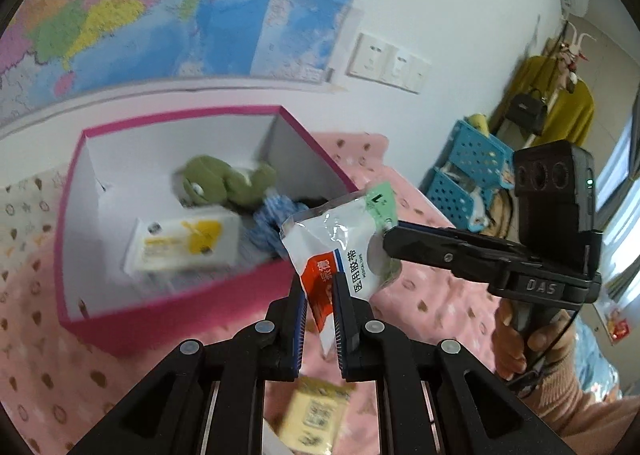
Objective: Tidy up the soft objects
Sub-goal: 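Carry the white-and-green packet into the pink box and open the right gripper, then grasp the white printed barcode packet with the right gripper and lift it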
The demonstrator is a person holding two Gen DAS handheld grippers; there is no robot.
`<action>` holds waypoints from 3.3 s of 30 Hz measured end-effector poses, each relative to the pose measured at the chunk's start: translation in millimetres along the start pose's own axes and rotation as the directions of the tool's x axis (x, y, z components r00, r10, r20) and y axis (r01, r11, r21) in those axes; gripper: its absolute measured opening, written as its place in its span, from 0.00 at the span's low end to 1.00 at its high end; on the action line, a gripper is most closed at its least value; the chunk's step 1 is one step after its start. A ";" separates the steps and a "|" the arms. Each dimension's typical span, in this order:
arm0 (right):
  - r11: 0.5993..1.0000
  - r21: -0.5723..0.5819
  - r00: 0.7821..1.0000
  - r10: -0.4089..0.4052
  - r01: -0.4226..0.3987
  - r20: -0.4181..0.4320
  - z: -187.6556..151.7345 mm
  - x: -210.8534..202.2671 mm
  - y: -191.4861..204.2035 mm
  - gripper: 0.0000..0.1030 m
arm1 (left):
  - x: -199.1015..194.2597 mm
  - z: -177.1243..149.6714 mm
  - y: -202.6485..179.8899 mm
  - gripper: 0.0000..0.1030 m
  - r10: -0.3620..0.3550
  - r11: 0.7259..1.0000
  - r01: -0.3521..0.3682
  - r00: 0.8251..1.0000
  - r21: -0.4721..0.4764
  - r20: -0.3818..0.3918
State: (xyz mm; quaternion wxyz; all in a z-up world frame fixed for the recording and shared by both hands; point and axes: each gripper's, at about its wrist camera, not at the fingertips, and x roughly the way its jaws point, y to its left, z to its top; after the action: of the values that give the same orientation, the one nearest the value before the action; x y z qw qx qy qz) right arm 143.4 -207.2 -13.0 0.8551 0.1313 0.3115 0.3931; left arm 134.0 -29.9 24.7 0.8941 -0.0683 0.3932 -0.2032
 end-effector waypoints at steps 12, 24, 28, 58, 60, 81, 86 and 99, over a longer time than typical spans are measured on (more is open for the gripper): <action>1.000 0.018 1.000 -0.009 0.009 0.000 48.7 44.8 -5.8 0.31 | 22.0 29.8 40.8 0.10 0.103 0.993 -0.103 0.995 -0.063 -0.010; 0.989 0.068 0.991 -0.128 0.131 -0.049 51.7 78.9 -25.6 0.34 | 58.2 28.3 75.9 0.25 0.177 0.973 -0.189 0.980 -0.130 -0.094; 0.986 0.065 0.988 -0.151 0.153 -0.043 45.1 71.6 -25.9 0.35 | 39.6 19.6 74.8 0.30 0.191 0.974 -0.196 0.980 -0.114 -0.049; 0.992 -0.021 0.911 0.103 -0.121 -0.400 -84.0 121.2 56.5 0.53 | -41.9 -122.2 110.9 0.47 0.165 0.955 -0.177 0.984 -0.238 -0.068; 0.992 -0.031 0.912 0.097 -0.119 -0.398 -84.9 121.9 60.2 0.53 | -38.3 -125.1 112.2 0.47 0.151 0.955 -0.166 0.985 -0.246 -0.078; 0.994 -0.094 0.969 0.031 -0.056 -0.245 -69.2 84.4 51.3 0.08 | -32.1 -135.3 114.8 0.54 0.104 0.956 -0.129 0.989 -0.263 -0.108; 0.999 -0.039 0.973 -0.009 0.000 -0.231 -68.2 78.1 25.5 0.08 | -24.7 -135.9 109.3 0.59 0.009 0.965 -0.043 0.991 -0.258 -0.131; 0.999 0.042 0.968 -0.015 0.026 -0.249 -81.7 77.4 -4.8 0.09 | -2.3 -120.3 90.8 0.42 -0.081 0.970 0.045 0.987 -0.240 -0.141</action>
State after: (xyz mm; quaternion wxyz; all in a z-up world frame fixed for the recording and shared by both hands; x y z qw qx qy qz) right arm 132.8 -153.7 -111.5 0.8103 0.0969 0.4262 0.3904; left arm 72.8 58.1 -81.3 0.8408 -0.1710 0.4780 -0.1880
